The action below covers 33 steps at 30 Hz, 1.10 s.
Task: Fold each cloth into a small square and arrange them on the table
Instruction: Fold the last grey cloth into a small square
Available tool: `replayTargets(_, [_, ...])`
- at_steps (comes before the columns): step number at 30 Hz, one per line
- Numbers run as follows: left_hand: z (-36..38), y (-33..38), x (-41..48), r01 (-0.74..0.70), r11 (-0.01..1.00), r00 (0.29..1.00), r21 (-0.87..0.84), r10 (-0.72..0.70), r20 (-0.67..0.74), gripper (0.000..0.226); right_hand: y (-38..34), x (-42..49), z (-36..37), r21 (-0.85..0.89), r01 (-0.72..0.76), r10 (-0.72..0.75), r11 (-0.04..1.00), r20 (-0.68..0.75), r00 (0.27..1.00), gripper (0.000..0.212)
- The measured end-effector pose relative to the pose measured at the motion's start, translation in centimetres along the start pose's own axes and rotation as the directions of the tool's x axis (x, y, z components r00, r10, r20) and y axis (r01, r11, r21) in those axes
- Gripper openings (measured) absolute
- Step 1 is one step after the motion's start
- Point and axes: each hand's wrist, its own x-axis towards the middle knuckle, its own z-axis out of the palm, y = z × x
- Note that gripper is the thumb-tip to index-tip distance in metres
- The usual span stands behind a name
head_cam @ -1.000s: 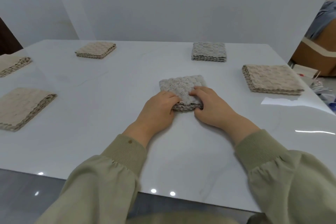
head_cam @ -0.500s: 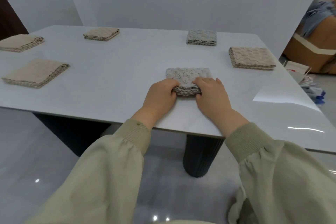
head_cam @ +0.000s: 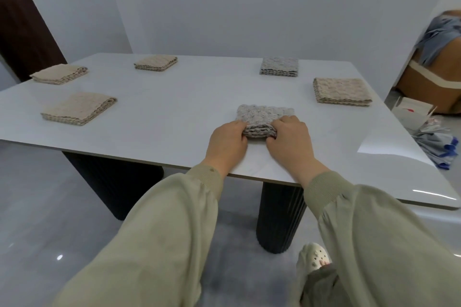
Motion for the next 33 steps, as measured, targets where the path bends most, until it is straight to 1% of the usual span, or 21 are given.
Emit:
replayTargets(4, [0.4,-0.2,0.3,0.024,1.0,1.0,0.013,-0.024,-0.004,0.02,0.0,0.3,0.2,-0.012,0.009,-0.009,1.0,0.018,1.0,0.014])
replayTargets(9, [0.2,-0.5,0.3,-0.023,1.0,1.0,0.015,0.023,0.002,0.023,0.1,0.1,0.3,0.005,0.003,-0.003,1.0,0.002,1.0,0.018])
replayTargets(11, [0.2,-0.3,0.3,0.01,1.0,1.0,0.0,-0.01,0.019,0.026,0.2,-0.1,0.3,-0.006,0.013,-0.013,1.0,0.009,1.0,0.027])
replayTargets(13, [0.3,-0.3,0.5,0.052,0.999,0.998,-0.011,-0.051,0.032,0.035,0.1,-0.3,0.0,-0.008,-0.003,0.004,1.0,0.047,0.999,0.047])
replayTargets(14, [0.3,-0.5,0.6,0.066,0.997,0.997,-0.038,-0.064,0.036,0.035,0.0,-0.4,-0.1,0.011,-0.02,0.019,1.0,0.066,0.998,0.056])
replayTargets(15, [0.3,-0.6,0.9,0.081,0.991,0.996,-0.103,-0.078,0.031,0.032,0.0,-0.5,-0.3,0.039,-0.035,0.032,0.999,0.066,0.997,0.061])
replayTargets(17, [0.2,-1.2,1.5,0.151,0.938,0.988,-0.312,-0.156,0.011,0.027,0.2,-0.5,-0.4,0.169,-0.085,0.081,0.982,0.03,0.996,0.059])
replayTargets(19, [-0.1,-2.0,2.5,0.259,0.797,0.957,-0.545,-0.287,0.034,0.032,0.5,0.8,-1.1,0.398,-0.178,0.186,0.9,0.017,0.982,0.048])
replayTargets(20, [0.0,-2.4,3.2,0.308,0.713,0.937,-0.63,-0.34,0.074,0.035,1.0,1.8,-1.2,0.508,-0.233,0.248,0.829,0.038,0.968,0.043])
replayTargets(21, [0.2,-2.6,4.1,0.349,0.645,0.921,-0.679,-0.37,0.122,0.037,1.7,3.0,-1.3,0.613,-0.3,0.311,0.731,0.093,0.946,0.04])
replayTargets(22, [0.5,-2.8,5.0,0.382,0.603,0.908,-0.701,-0.387,0.161,0.039,2.2,4.0,-1.3,0.704,-0.381,0.367,0.599,0.182,0.912,0.042])
replayTargets(23, [0.9,-2.8,5.9,0.406,0.577,0.897,-0.708,-0.399,0.19,0.041,2.4,4.8,-1.2,0.767,-0.456,0.407,0.45,0.279,0.87,0.048])
replayTargets(24, [1.4,-2.7,6.7,0.425,0.552,0.888,-0.717,-0.409,0.211,0.043,2.6,5.3,-0.9,0.788,-0.513,0.447,0.341,0.345,0.826,0.056])
replayTargets(25, [1.7,-2.6,7.2,0.434,0.522,0.881,-0.734,-0.418,0.224,0.044,2.8,5.6,-0.6,0.795,-0.535,0.483,0.285,0.363,0.797,0.06])
replayTargets(26, [2.1,-2.5,7.7,0.432,0.493,0.878,-0.755,-0.421,0.227,0.045,2.9,5.7,-0.3,0.8,-0.54,0.524,0.262,0.352,0.776,0.057])
replayTargets(28, [2.8,-2.5,8.1,0.415,0.443,0.882,-0.795,-0.412,0.231,0.046,3.0,5.7,0.3,0.805,-0.529,0.571,0.269,0.309,0.761,0.045])
replayTargets(29, [3.0,-2.6,8.2,0.414,0.416,0.882,-0.809,-0.401,0.246,0.047,3.2,5.7,0.7,0.793,-0.522,0.565,0.314,0.286,0.774,0.041])
replayTargets(31, [3.1,-2.7,8.3,0.439,0.358,0.875,-0.824,-0.378,0.303,0.047,3.3,5.7,1.2,0.741,-0.512,0.522,0.433,0.257,0.813,0.04])
replayTargets(33, [3.1,-2.6,8.4,0.455,0.342,0.87,-0.822,-0.366,0.33,0.047,3.2,5.8,1.5,0.714,-0.501,0.495,0.489,0.246,0.833,0.041])
